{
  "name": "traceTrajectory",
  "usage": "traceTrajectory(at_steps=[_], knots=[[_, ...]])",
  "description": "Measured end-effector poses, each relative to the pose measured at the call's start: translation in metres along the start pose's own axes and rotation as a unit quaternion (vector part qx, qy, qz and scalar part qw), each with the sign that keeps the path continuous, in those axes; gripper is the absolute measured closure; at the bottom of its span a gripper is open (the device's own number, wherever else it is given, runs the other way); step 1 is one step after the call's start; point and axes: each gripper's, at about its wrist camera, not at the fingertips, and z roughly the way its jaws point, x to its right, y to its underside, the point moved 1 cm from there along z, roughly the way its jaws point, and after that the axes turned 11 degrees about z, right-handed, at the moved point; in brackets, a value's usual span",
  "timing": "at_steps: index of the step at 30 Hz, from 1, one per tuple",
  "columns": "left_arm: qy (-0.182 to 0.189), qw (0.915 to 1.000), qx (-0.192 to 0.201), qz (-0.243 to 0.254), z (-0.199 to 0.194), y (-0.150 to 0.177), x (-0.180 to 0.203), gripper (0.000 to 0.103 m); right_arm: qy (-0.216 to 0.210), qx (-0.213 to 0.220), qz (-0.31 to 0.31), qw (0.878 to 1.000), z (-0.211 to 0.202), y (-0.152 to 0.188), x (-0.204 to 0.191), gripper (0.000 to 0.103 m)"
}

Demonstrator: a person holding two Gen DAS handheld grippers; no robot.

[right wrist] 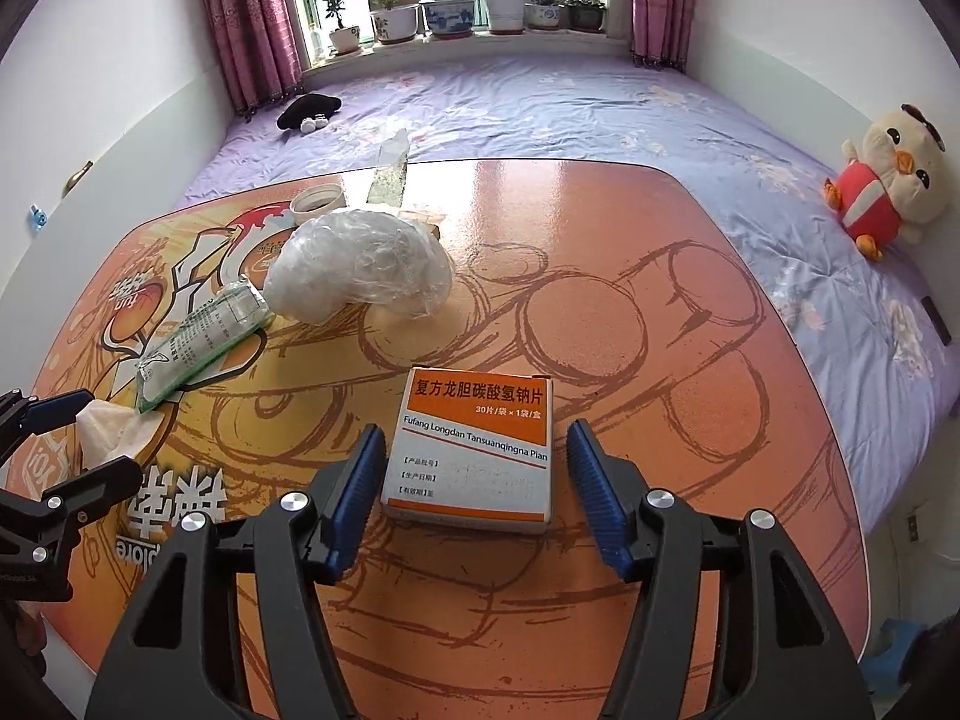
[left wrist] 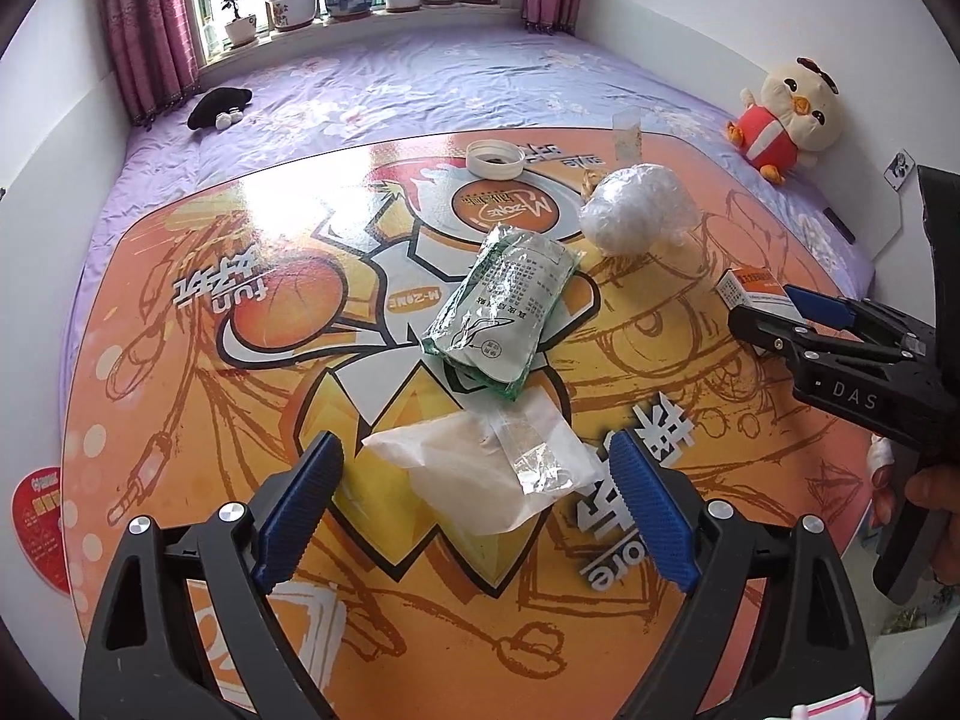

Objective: Collect trash
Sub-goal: 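Grasp the white-orange medicine box with the right tool while the left tool grasps the tissue, then carry the medicine box and tissue to the yellow wastebasket with both tools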

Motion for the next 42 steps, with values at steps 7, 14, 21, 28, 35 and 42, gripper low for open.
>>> traceTrajectory(at_steps=[7,14,21,28,35,42], knots=[[-0.014,0.9999,0.003,-0.005,-0.004,0.002,-0.005,0.031,0.004,0.003,0.005,1.000,0.005,-0.004,0.000,0.036],[-0.017,0.9998,0.005,-0.003,-0.009,0.007,-0.017,0.060,0.002,0.001,0.008,1.000,-0.001,0.000,-0.002,0.052],[0.003,1.0000,0.002,0.001,-0.009,0.007,-0.031,0.088,0.003,-0.002,0.010,1.000,-0.009,0.010,0.000,0.052],[0.015,0.9997,-0.001,0.020,-0.010,0.007,-0.030,0.092,-0.001,-0.010,0.023,1.000,-0.022,0.024,0.002,0.052],[0.018,0.9991,-0.004,0.038,-0.014,0.011,-0.026,0.093,-0.011,-0.015,0.031,0.999,-0.040,0.047,0.000,0.052],[0.039,0.9976,-0.003,0.058,-0.021,0.015,-0.017,0.093,-0.020,-0.012,0.053,0.998,-0.061,0.061,0.000,0.052]])
